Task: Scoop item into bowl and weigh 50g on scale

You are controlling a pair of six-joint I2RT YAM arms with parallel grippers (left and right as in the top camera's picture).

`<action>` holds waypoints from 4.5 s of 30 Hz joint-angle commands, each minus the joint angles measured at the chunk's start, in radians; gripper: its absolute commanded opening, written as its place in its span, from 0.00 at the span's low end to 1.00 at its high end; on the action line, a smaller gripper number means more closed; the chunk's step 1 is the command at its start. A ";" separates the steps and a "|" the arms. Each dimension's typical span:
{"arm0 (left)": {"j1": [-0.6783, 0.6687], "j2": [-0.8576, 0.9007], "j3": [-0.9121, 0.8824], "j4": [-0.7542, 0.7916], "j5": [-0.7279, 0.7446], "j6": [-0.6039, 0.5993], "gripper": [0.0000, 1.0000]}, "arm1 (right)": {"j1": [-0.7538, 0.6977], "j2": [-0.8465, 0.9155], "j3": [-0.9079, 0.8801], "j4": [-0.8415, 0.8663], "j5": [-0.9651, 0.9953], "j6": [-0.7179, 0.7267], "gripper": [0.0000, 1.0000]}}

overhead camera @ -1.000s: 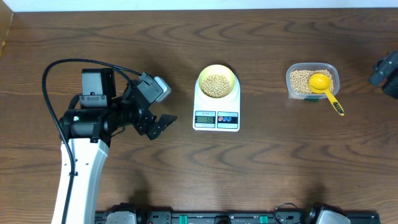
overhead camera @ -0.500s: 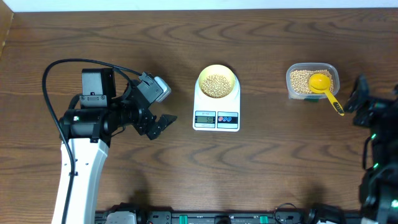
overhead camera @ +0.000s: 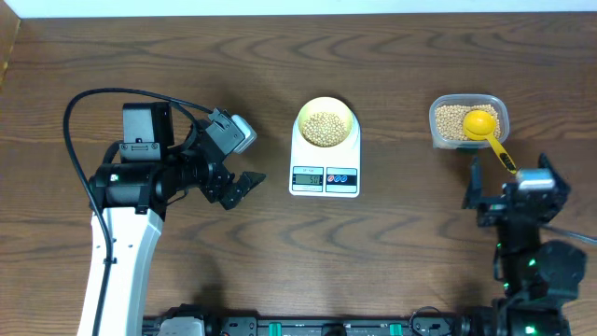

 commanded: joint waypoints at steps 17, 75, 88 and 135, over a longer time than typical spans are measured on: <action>0.005 0.000 0.005 0.000 0.009 0.017 0.97 | 0.038 -0.264 -0.307 0.061 0.042 -0.024 0.99; 0.005 0.000 0.005 0.000 0.009 0.017 0.98 | 0.039 -0.322 -0.313 -0.051 0.011 0.066 0.99; 0.005 0.000 0.005 0.000 0.009 0.017 0.98 | 0.039 -0.322 -0.313 -0.052 0.011 0.066 0.99; 0.005 -0.546 -0.558 0.698 -0.453 -0.677 0.97 | 0.039 -0.322 -0.313 -0.051 0.011 0.066 0.99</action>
